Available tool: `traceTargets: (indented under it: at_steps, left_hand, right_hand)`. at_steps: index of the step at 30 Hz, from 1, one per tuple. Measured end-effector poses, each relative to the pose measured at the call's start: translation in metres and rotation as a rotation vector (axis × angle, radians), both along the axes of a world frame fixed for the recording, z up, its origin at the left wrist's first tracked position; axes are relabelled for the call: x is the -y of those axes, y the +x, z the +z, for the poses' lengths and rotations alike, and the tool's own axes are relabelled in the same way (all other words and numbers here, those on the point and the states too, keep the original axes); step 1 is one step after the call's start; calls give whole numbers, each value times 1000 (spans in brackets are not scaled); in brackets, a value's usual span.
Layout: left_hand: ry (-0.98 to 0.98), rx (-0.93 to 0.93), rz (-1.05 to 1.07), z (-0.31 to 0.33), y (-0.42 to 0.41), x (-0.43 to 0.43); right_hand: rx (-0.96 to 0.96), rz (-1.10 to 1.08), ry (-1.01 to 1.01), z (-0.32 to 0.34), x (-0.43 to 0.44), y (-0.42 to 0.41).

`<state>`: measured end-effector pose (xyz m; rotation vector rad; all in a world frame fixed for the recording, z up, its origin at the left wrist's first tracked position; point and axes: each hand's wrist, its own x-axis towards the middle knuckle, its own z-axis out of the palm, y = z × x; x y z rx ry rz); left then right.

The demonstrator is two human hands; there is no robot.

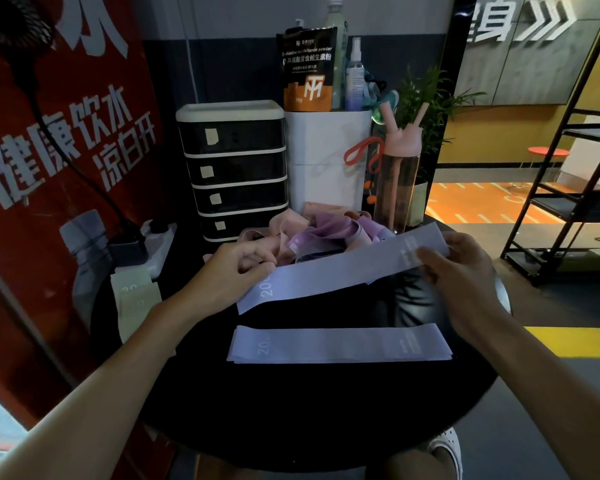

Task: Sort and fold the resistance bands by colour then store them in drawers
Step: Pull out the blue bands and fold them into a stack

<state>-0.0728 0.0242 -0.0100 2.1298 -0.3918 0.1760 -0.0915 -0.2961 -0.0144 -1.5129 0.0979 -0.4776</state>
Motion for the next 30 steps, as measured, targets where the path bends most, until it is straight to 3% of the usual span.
traceTargets:
  at_steps: [5,10,14,19,30]
  left_hand:
    - [11,-53,-17,0,-13,-7]
    - [-40,-177,-48,-11,-25,-17]
    - [-77,-124,52,-22,-32,-16]
    - [75,-60,69,-35,-37,-20]
    - [176,-18,75,-48,-41,-18]
  right_hand:
    - [-22,65,-82,-12,11,-14]
    - [-13,54,-292,-32,24,-27]
    - [26,78,-401,-45,26,-35]
    - [6,112,-622,-67,34,-39]
    - [18,60,-877,-86,41,-44]
